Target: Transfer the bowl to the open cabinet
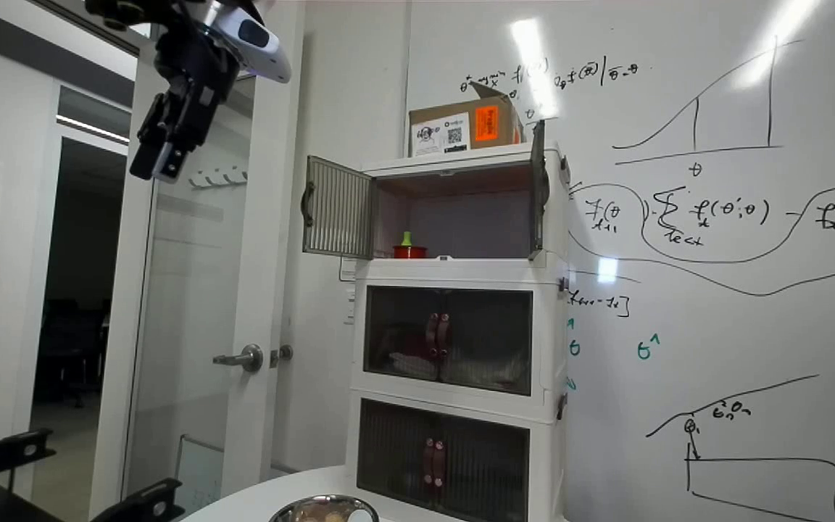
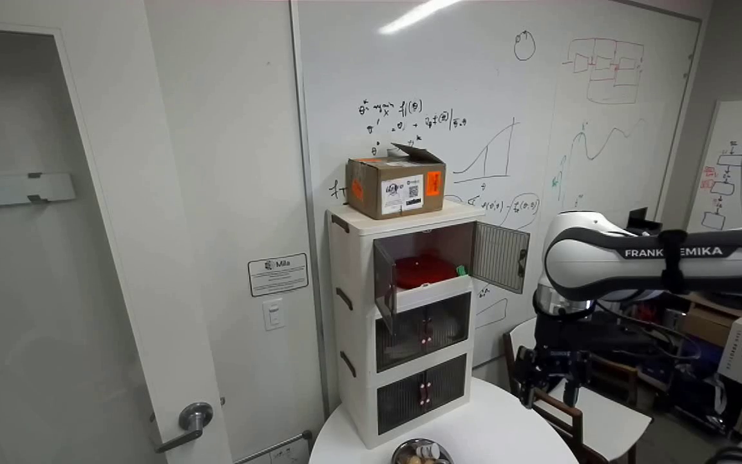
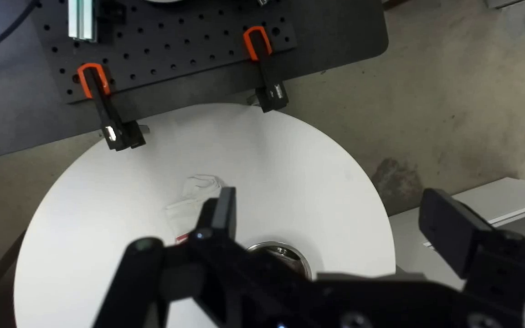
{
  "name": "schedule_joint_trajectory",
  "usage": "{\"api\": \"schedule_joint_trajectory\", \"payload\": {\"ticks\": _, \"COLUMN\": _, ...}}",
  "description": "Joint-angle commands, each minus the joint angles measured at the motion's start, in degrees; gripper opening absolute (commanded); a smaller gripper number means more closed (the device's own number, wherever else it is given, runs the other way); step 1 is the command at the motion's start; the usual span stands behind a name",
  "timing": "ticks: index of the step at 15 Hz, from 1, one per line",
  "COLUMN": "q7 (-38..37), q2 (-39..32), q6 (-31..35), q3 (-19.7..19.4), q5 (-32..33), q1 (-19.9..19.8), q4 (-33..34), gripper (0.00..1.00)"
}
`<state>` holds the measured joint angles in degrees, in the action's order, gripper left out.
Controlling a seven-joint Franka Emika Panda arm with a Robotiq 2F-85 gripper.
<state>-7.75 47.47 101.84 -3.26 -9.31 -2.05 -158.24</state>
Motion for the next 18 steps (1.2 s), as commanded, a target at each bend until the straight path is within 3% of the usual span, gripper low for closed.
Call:
{"api": "schedule_joint_trajectory", "payload": {"ticks": 1, "q7": 1.3, "q2": -5.2, "q6": 4.3, "q3": 3.0, "q5": -0.9, "q1": 1.3, "q4": 1.3, "gripper": 1.0}}
{"api": "schedule_joint_trajectory", "payload": {"ticks": 6, "q7": 3.3, "q2": -20.1, "q6": 19.9, "q3": 9.5, "q5": 0.4, "q1": 7.1, "q4": 4.3, "gripper": 1.0}}
{"api": "schedule_joint_trajectory", "payload": {"ticks": 10, "q7": 0.1, "q2": -33.2, "q6": 36.4, "q3": 13.4, "q5": 6.1, "q1": 6.2, "q4": 6.2, "gripper": 1.0}}
{"api": "schedule_joint_trajectory", "payload": {"ticks": 14, "q7": -4.5, "q2": -47.1, "q6": 47.6, "q3": 13.0, "q5": 15.3, "q1": 3.8, "q4": 12.0, "gripper": 1.0}}
{"api": "schedule_joint_trajectory", "payload": {"ticks": 18, "q7": -10.5, "q2": -61.0, "q6": 48.6, "q3": 10.1, "q5": 22.8, "q1": 5.6, "q4": 21.5, "gripper": 1.0}}
